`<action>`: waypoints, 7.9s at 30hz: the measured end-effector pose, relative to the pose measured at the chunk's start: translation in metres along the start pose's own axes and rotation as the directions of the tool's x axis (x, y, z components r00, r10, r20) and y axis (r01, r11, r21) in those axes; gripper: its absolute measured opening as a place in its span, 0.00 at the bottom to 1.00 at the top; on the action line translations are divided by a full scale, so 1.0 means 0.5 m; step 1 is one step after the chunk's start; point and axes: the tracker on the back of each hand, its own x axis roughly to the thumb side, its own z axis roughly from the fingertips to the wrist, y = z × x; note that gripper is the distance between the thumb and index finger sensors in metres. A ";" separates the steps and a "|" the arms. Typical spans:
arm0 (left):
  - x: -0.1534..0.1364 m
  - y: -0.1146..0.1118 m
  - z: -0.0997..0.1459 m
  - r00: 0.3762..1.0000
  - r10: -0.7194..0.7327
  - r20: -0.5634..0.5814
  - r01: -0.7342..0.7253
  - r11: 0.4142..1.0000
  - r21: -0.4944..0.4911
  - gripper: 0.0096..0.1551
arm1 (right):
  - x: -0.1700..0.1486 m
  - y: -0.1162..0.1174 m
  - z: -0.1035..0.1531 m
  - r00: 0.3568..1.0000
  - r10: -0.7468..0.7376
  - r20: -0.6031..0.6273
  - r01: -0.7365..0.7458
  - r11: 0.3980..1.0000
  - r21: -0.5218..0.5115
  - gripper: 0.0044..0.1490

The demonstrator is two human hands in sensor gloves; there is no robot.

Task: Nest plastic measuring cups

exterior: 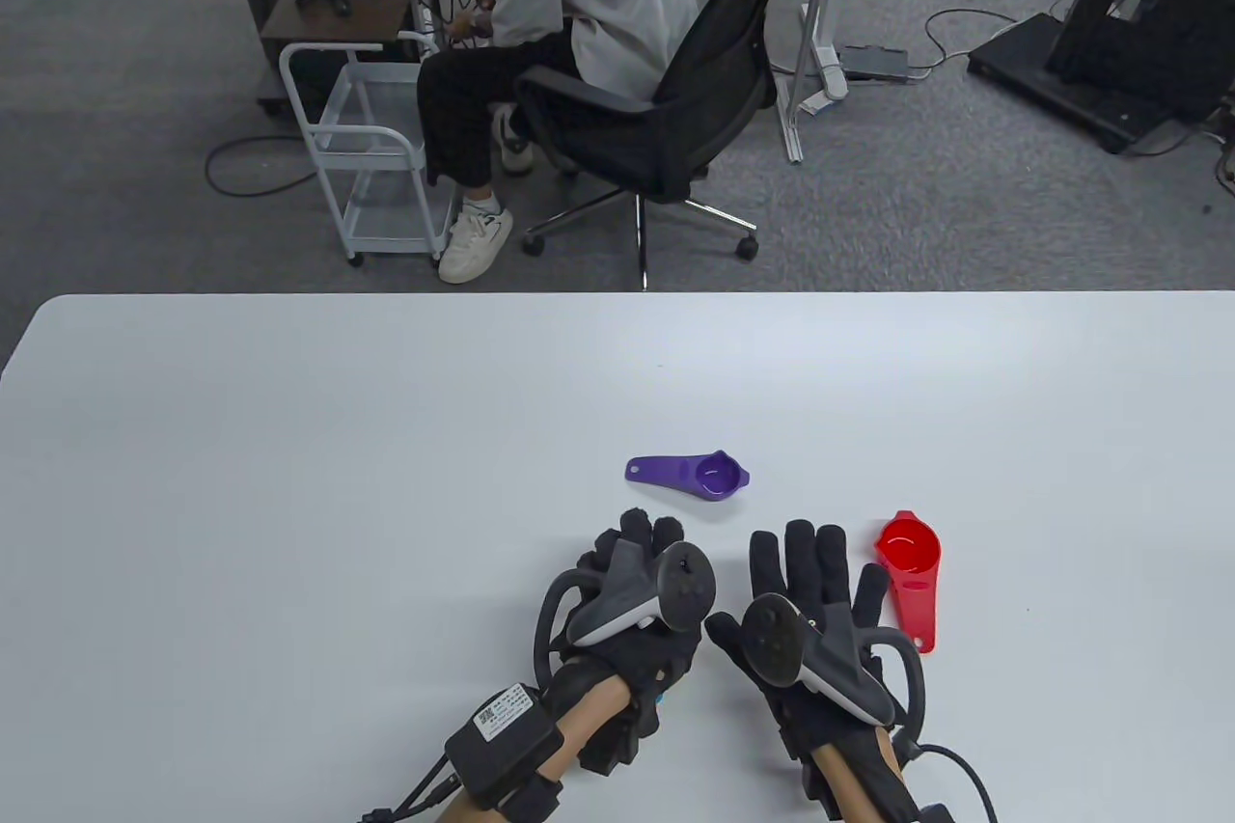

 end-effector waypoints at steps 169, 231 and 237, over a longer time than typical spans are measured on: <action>-0.305 -0.013 0.204 0.596 0.767 0.240 -0.803 0.578 0.146 0.42 | 0.230 -0.088 0.002 0.870 0.265 0.416 -0.055 0.891 -0.452 0.38; -0.301 0.025 0.255 0.996 -0.050 -0.076 0.079 0.892 0.444 0.53 | 0.280 -0.049 -0.075 0.987 0.160 -0.005 -0.160 0.987 0.016 0.44; -0.283 0.013 0.240 0.997 -0.037 -0.073 0.061 0.930 0.363 0.54 | 0.295 -0.032 -0.083 0.968 0.238 -0.073 -0.234 0.971 0.056 0.43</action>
